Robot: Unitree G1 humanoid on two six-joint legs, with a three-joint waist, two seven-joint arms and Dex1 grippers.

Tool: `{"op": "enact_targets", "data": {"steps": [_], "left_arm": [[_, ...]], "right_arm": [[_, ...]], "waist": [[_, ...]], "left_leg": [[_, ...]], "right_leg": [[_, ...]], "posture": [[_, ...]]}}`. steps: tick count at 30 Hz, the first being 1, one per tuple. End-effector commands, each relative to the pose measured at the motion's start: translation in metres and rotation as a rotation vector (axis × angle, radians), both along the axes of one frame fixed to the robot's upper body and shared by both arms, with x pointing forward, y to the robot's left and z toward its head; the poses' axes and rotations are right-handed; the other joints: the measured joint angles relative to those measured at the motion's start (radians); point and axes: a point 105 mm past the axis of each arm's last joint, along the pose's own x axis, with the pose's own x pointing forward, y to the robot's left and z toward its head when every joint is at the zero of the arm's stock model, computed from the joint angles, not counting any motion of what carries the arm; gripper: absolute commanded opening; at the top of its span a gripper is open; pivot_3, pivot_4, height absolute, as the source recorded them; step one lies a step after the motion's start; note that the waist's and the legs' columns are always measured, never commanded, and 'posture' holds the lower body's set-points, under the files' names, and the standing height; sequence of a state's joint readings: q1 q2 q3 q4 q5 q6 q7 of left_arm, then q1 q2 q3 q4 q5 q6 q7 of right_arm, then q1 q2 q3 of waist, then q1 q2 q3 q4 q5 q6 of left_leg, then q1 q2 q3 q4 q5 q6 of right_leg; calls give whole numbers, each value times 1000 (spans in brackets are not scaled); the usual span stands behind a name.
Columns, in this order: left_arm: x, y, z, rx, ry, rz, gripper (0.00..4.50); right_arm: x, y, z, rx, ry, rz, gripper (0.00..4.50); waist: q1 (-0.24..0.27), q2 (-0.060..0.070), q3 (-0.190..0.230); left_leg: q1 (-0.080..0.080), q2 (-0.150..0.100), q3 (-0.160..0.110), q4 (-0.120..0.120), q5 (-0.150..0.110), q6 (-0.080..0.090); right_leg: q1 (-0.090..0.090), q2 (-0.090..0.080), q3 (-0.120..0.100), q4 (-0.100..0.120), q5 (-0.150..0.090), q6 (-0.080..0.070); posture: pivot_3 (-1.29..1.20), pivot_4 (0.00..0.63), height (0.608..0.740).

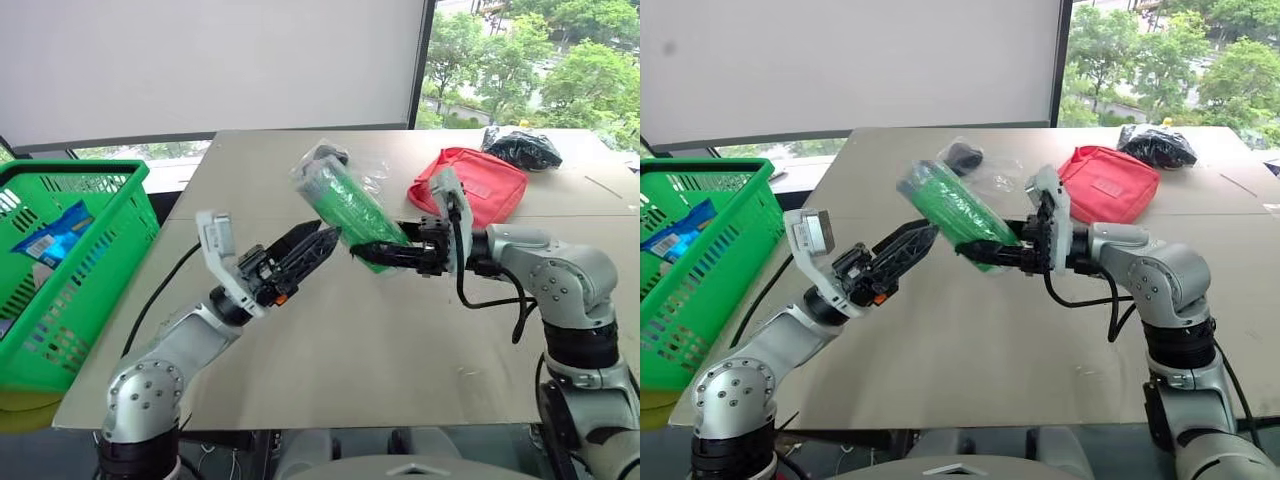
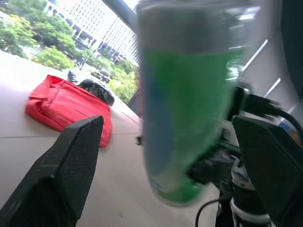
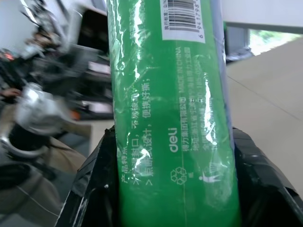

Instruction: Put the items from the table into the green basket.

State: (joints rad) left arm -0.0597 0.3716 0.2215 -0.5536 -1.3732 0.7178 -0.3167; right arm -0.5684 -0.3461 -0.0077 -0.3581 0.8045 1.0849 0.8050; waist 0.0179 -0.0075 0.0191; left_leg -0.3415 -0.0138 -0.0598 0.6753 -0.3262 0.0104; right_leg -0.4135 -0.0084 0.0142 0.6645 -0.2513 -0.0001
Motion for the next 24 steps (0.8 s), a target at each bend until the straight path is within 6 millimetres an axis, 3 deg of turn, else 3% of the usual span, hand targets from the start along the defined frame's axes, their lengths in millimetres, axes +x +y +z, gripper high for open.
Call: {"op": "enact_targets", "data": {"steps": [1,6,9,12,14,19,20,24], "left_arm": [[2,-3,15,-66,-50,-2,4500],[-6,-14,26,-111,-102,-68,4500],[-5,-15,22,-103,-82,-73,3674],[-8,-19,19,-89,-76,-100,2286],[-8,-20,18,-86,-75,-98,1954],[1,-9,20,-56,-86,-10,1953],[3,-4,22,-43,-95,22,1953],[12,29,36,27,-137,184,1949]], "right_arm": [[-20,8,15,33,-67,94,1963],[-19,9,8,6,-42,95,1963],[-21,10,3,-10,-38,105,1963],[-21,11,3,-8,-39,107,1963],[-20,13,3,-9,-48,106,1963],[-15,8,3,-28,-64,82,4285],[-12,5,0,-49,-61,60,4500],[-6,-13,-8,-118,-73,44,4500]], "waist": [[-1,0,0],[-6,0,0],[-3,0,0],[-2,0,0],[-2,0,0],[-1,0,0],[-1,0,0],[2,0,0]], "left_leg": [[0,0,0,0,0,0],[0,0,1,0,0,0],[1,0,1,0,0,0],[0,0,1,1,0,0],[0,0,1,1,0,0],[0,0,1,1,0,0],[0,0,1,1,0,0],[0,0,0,1,0,0]], "right_leg": [[0,0,0,0,0,0],[0,1,1,0,0,0],[0,1,1,0,0,0],[0,1,1,0,0,0],[0,1,1,0,0,0],[0,1,1,0,0,0],[0,1,1,0,0,0],[0,1,1,0,0,0]], "posture": [[34,0,740],[44,0,740],[50,0,740],[58,0,740],[59,0,740],[70,0,740],[76,0,740],[87,0,740]]}}
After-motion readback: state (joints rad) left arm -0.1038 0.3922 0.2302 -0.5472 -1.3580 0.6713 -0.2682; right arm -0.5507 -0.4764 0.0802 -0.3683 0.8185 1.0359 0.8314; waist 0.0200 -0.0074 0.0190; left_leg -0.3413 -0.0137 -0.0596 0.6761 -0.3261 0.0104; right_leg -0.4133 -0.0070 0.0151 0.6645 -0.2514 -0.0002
